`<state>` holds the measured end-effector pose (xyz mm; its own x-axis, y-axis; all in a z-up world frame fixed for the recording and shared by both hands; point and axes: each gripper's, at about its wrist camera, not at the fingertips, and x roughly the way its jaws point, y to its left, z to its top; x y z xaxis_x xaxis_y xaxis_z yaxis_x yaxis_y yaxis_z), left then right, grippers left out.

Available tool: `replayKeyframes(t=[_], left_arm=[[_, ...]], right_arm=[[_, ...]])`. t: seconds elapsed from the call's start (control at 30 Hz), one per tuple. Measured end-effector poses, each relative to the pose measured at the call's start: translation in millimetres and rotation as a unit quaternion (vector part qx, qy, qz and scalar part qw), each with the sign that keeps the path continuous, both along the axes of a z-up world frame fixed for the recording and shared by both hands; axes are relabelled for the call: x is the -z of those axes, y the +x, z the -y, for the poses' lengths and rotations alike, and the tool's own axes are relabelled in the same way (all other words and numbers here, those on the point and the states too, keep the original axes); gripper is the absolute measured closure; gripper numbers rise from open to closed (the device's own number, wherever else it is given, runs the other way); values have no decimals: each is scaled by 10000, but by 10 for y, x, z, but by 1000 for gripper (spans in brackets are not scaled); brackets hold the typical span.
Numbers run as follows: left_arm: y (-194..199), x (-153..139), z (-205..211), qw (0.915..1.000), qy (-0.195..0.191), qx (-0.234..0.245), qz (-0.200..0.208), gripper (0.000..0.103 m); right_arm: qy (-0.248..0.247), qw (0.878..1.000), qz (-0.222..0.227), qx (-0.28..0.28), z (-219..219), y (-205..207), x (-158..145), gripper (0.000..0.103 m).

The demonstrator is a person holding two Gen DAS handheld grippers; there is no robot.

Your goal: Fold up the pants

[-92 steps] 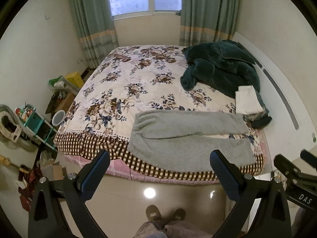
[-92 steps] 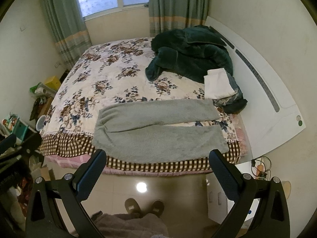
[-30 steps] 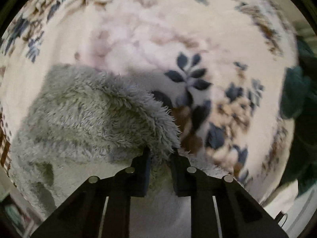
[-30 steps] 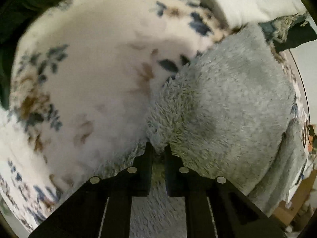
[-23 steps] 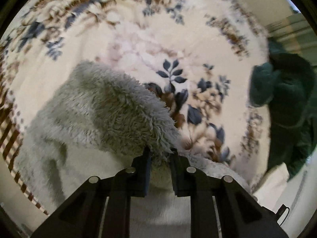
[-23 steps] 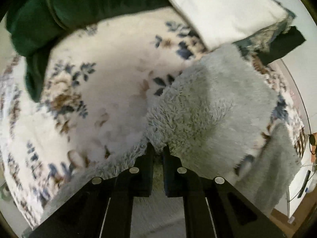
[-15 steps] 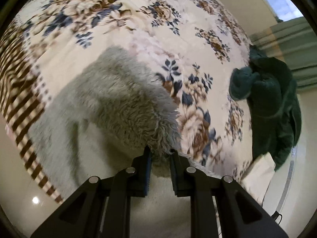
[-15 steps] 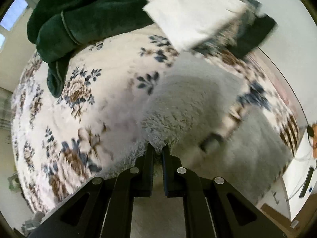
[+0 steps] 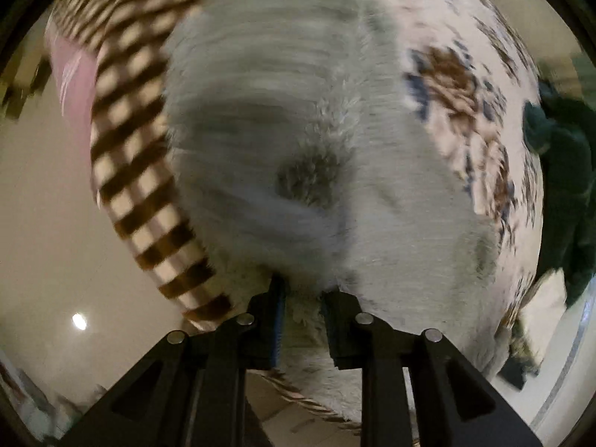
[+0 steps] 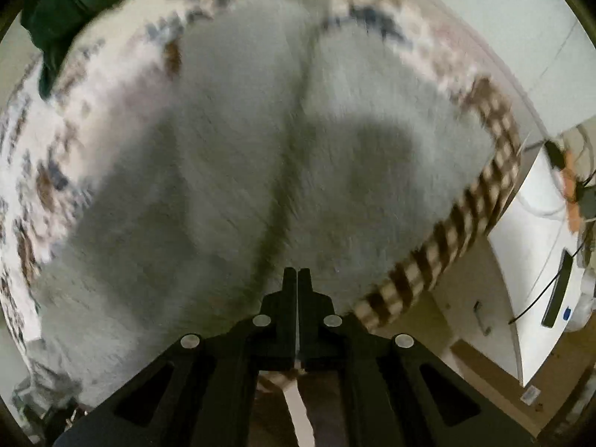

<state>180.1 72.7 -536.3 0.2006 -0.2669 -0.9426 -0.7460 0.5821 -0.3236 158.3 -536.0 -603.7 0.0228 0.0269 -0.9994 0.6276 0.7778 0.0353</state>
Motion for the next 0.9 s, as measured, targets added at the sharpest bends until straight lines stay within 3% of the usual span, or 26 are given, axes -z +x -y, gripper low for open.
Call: replayKeyframes(t=[0.07,0.13,0.17,0.2,0.27,0.4,0.47,0.5,0.53,0.6,0.73,0.9], left_arm=[[-113,-8,-28,9995,-176,-256,108,75],[-186,-133,-42,9983,-178,-436,331,62],[-220,-214,-70,9977,-91,-505,439,43],[-239,-274,-91,9971,28,-548,521,30],[-230,-384,-200,9949,374,-619,697,30],[-35,-334,-604,9893,970,-769,773,30],[120,-226,-783,9890,920,-856,785,37],[208,-173,-865,9884,800,-838,980,74],[245,-151,-904,9880,823,-791,1040,93],[375,-202,-945,9862,932,-622,1216,98],[391,-409,-1091,9785,1304,-560,1496,98],[326,-25,-1256,9877,805,-778,1092,97]], right_arm=[[263,9995,-71,126,94,-90,99,101],[253,9997,-61,-31,130,-100,68,90],[229,9997,11,-129,137,-79,13,74],[262,9993,150,-205,137,-57,-52,56],[313,9985,337,-293,108,21,-157,41],[373,9952,608,-669,-14,344,-307,40],[314,9937,660,-849,-130,550,-323,36],[277,9932,674,-909,-168,624,-321,36],[243,9926,691,-964,-218,716,-328,36],[109,9919,690,-1058,-303,924,-344,36],[-124,9913,762,-1067,-398,1334,-393,26],[-768,9894,722,-995,-227,1748,-326,22]])
